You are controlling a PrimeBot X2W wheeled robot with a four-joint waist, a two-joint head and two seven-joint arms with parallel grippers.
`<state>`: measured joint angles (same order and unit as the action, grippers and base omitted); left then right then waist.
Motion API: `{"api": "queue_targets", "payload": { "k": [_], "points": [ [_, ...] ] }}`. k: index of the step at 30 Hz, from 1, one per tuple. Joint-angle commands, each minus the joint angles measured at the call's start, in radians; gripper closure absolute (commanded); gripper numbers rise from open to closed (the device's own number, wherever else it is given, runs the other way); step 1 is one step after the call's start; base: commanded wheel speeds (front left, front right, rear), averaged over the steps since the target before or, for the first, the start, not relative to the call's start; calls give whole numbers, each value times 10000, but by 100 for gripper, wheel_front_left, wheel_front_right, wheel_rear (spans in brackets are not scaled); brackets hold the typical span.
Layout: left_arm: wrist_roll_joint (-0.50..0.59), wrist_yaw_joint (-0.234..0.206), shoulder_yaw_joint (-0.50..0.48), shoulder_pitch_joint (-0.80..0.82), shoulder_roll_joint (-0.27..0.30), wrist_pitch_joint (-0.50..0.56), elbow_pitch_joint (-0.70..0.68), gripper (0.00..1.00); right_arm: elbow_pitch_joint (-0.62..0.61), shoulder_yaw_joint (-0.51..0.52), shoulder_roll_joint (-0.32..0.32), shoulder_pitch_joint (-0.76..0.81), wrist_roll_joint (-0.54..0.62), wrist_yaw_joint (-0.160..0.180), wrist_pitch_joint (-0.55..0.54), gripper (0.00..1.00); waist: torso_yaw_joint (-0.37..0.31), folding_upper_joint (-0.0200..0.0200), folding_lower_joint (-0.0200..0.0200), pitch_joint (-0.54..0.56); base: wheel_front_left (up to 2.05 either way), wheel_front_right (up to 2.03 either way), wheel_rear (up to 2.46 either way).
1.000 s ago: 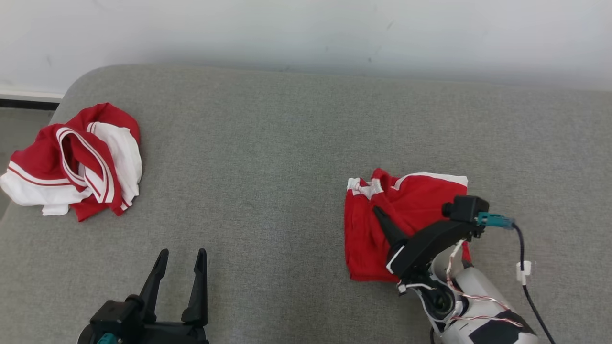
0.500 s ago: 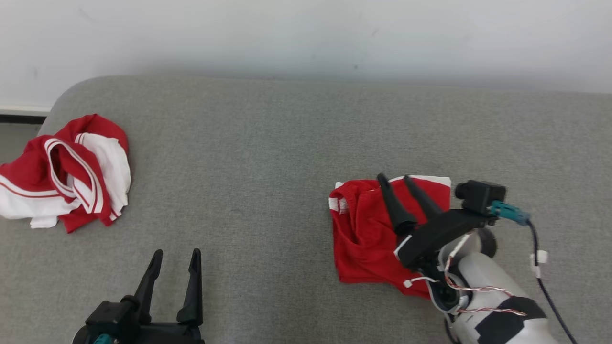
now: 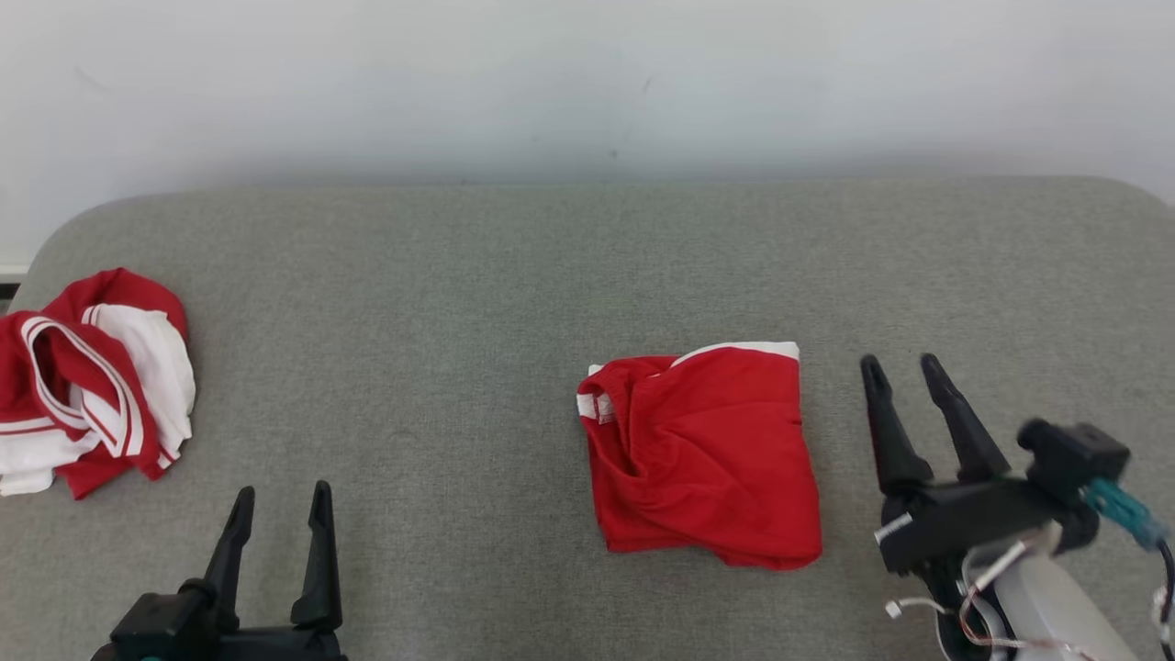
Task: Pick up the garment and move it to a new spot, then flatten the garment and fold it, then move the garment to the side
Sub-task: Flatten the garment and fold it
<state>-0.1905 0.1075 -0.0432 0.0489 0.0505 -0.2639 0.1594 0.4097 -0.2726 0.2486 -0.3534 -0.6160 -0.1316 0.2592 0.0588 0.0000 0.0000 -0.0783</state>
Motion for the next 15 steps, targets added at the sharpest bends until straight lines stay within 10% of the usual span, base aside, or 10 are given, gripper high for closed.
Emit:
{"api": "queue_targets", "payload": {
  "k": [1,15],
  "points": [
    [52,46,-47,-174,0,-5,-40,0,-157,133,-25,242,116,21,50,0,-117,0,0,120,0,0,0],
    [432,-120,-271,-600,3,-5,-336,0,-3035,1912,-980,3604,2193,21,67,0,-246,0,0,574,0,0,0]
  ]
}}
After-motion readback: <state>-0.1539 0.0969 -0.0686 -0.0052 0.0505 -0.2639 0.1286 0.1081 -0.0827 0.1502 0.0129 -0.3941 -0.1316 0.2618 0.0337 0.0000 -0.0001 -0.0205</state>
